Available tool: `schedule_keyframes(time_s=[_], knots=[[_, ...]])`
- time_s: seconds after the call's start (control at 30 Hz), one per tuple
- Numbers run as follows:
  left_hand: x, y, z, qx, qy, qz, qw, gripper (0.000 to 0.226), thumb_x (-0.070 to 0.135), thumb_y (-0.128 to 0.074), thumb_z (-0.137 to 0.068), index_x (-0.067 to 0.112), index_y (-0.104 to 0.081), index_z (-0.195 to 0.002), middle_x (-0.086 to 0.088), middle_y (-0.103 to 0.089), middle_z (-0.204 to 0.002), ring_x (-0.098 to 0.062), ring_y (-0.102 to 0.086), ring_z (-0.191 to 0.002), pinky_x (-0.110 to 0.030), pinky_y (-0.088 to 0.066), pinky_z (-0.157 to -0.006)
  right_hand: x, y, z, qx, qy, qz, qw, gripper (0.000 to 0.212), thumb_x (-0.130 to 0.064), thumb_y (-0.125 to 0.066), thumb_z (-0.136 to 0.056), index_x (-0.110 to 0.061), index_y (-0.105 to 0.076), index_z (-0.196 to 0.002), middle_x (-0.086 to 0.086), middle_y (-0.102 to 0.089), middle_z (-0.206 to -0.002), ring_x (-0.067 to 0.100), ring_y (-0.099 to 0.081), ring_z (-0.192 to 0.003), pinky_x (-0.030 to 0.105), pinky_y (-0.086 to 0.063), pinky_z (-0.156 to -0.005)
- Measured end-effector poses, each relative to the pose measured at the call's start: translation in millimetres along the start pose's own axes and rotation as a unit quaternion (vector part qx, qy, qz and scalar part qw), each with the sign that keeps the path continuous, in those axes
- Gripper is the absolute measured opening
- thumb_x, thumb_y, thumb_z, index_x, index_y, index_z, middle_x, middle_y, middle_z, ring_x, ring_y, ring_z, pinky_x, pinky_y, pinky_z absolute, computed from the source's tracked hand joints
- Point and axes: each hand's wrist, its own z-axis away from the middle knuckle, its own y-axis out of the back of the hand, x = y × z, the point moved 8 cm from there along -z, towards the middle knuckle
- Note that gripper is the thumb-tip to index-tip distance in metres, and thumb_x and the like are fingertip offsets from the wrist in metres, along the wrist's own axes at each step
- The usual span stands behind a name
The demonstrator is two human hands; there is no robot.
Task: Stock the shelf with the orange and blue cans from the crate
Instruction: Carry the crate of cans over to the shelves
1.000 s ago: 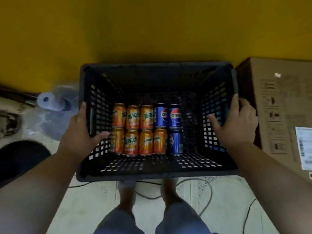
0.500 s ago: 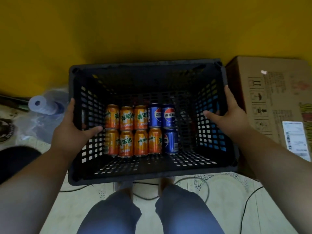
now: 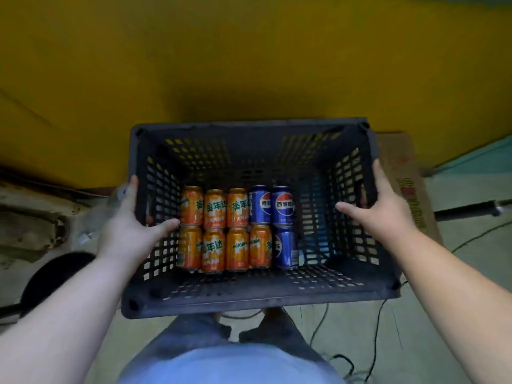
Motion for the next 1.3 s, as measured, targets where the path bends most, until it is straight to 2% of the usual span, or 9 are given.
schedule_keyframes(time_s=[0.27,0.37,0.47,0.7,0.9,1.0,1.13,1.23,1.3], knots=[[59.3,45.5,41.4,-0.075,-0.133,-0.068,0.986,0.112,0.053,-0.081,-0.070,0.056,-0.003,-0.150,-0.011,-0.059,-0.136,-0.036,-0.055,-0.122,-0.045,-0.049,-0.089,66.7,17.6,144.2,0.103,-0.116,-0.102,0.983,0.118,-0.062,-0.082,-0.061,-0.055,-0.003,-0.149,-0.003,-0.066,-0.096,0.024,-0.061,-0.101,0.033,-0.044,-0.079],[84.6,46.0,63.7,-0.102,-0.195,-0.082,0.972,0.111,0.049,-0.081,-0.070,0.049,-0.007,-0.153,-0.010,-0.063,-0.128,-0.032,-0.058,-0.118,-0.038,-0.048,-0.084,101.3,12.4,206.2,0.133,-0.164,-0.147,0.966,0.119,-0.064,-0.082,-0.058,-0.060,-0.002,-0.146,-0.005,-0.064,-0.095,0.018,-0.060,-0.085,0.034,-0.049,-0.075],[106.1,33.6,91.2,-0.129,-0.257,-0.099,0.953,0.110,0.047,-0.082,-0.071,0.044,-0.010,-0.154,-0.007,-0.055,-0.141,-0.031,-0.056,-0.122,-0.039,-0.049,-0.089,135.3,8.7,263.9,0.159,-0.201,-0.176,0.950,0.121,-0.072,-0.079,-0.051,-0.068,0.005,-0.139,-0.006,-0.063,-0.097,0.021,-0.064,-0.087,0.042,-0.055,-0.080],[138.6,-32.6,175.7,-0.210,-0.356,-0.129,0.902,0.112,0.048,-0.083,-0.070,0.052,-0.007,-0.152,-0.001,-0.059,-0.136,-0.029,-0.060,-0.117,-0.043,-0.051,-0.089,214.7,3.4,420.6,0.232,-0.306,-0.184,0.905,0.123,-0.070,-0.079,-0.057,-0.059,0.007,-0.145,-0.008,-0.063,-0.094,0.018,-0.065,-0.081,0.036,-0.053,-0.076],[183.1,-112.8,268.1,-0.310,-0.448,-0.184,0.818,0.113,0.051,-0.084,-0.067,0.055,-0.007,-0.149,-0.003,-0.066,-0.123,-0.021,-0.063,-0.084,-0.027,-0.045,-0.054,265.9,-14.7,568.0,0.312,-0.426,-0.228,0.818,0.126,-0.072,-0.079,-0.054,-0.060,0.007,-0.145,-0.001,-0.067,-0.116,0.016,-0.064,-0.094,0.036,-0.053,-0.081],[201.8,-151.4,320.3,-0.367,-0.487,-0.208,0.765,0.113,0.052,-0.084,-0.067,0.059,-0.004,-0.147,0.004,-0.064,-0.105,-0.012,-0.059,-0.071,-0.028,-0.048,-0.052,263.8,-35.5,637.4,0.354,-0.486,-0.248,0.759,0.122,-0.064,-0.081,-0.061,-0.054,0.004,-0.149,-0.003,-0.065,-0.103,0.009,-0.058,-0.077,0.027,-0.045,-0.063],[218.7,-194.7,404.5,-0.435,-0.552,-0.238,0.670,0.113,0.048,-0.084,-0.069,0.058,-0.004,-0.148,0.005,-0.061,-0.104,-0.013,-0.059,-0.073,-0.027,-0.046,-0.054,245.7,-84.1,722.7,0.401,-0.574,-0.260,0.665,0.127,-0.074,-0.076,-0.055,-0.054,0.008,-0.148,-0.005,-0.061,-0.108,0.012,-0.058,-0.075,0.031,-0.047,-0.062],[218.9,-216.4,467.5,-0.472,-0.607,-0.252,0.587,0.112,0.048,-0.084,-0.069,0.057,-0.006,-0.149,0.002,-0.066,-0.109,-0.018,-0.061,-0.080,-0.029,-0.047,-0.059,225.8,-127.5,772.4,0.428,-0.621,-0.275,0.596,0.127,-0.072,-0.077,-0.058,-0.051,0.010,-0.149,-0.003,-0.052,-0.142,0.021,-0.063,-0.102,0.039,-0.053,-0.079],[209.6,-224.6,510.3,-0.494,-0.637,-0.257,0.533,0.112,0.047,-0.084,-0.069,0.056,-0.007,-0.149,0.001,-0.067,-0.114,-0.018,-0.061,-0.083,-0.032,-0.050,-0.067,206.9,-156.0,803.2,0.463,-0.637,-0.285,0.547,0.129,-0.068,-0.079,-0.059,-0.044,0.007,-0.152,-0.009,-0.031,-0.156,0.022,-0.047,-0.132,0.041,-0.047,-0.099]])
